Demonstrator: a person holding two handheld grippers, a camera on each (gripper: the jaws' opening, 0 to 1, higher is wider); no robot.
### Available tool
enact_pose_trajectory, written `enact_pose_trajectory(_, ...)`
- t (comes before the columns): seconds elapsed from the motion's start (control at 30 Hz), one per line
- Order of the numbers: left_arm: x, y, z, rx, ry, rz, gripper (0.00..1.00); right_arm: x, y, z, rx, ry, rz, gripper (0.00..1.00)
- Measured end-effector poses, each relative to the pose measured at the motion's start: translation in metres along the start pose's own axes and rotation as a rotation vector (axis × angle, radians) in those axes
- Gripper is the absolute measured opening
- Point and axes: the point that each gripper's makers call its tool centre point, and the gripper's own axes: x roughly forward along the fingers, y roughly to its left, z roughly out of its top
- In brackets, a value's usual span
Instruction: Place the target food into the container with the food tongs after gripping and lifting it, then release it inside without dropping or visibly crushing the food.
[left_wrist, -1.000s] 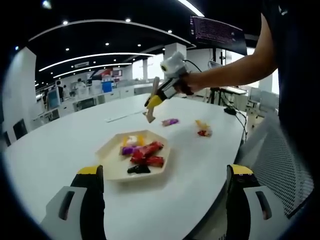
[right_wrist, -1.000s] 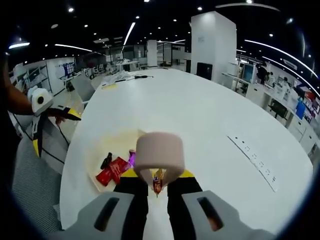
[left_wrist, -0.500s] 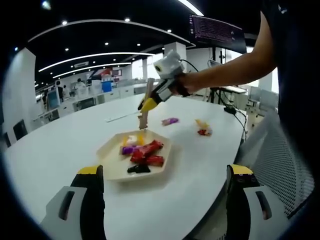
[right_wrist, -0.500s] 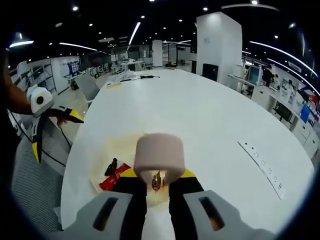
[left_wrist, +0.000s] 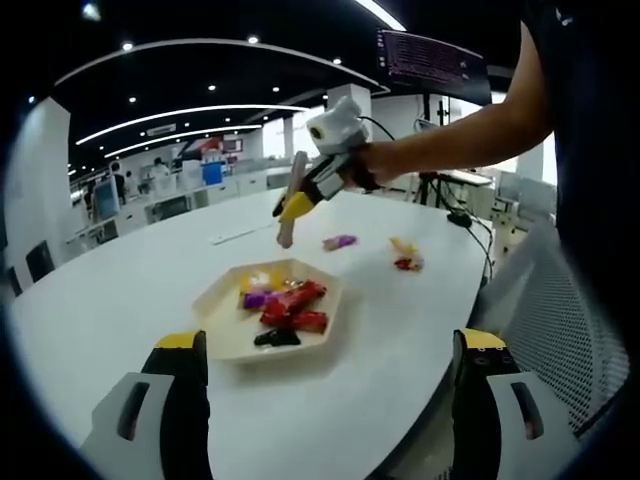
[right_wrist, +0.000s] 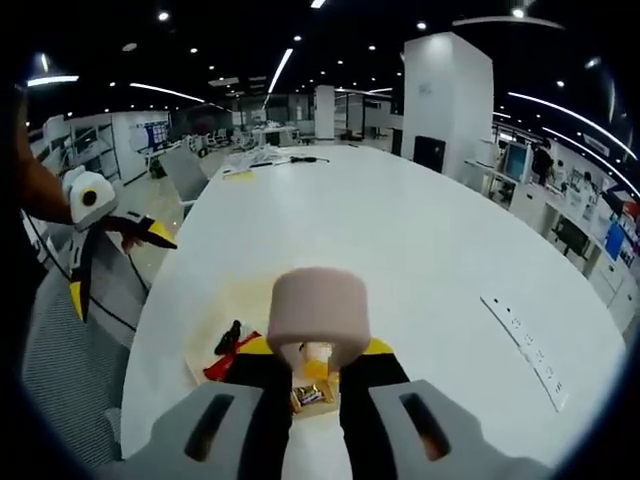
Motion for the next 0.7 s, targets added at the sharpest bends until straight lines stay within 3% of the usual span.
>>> enact_pose_trajectory(0.7,0.001,-0.002,-0.002,0.007,0.010,-0.009,0.99,-0.045,-0.009,0.006,-0.117,-0.058,0.026,0.17)
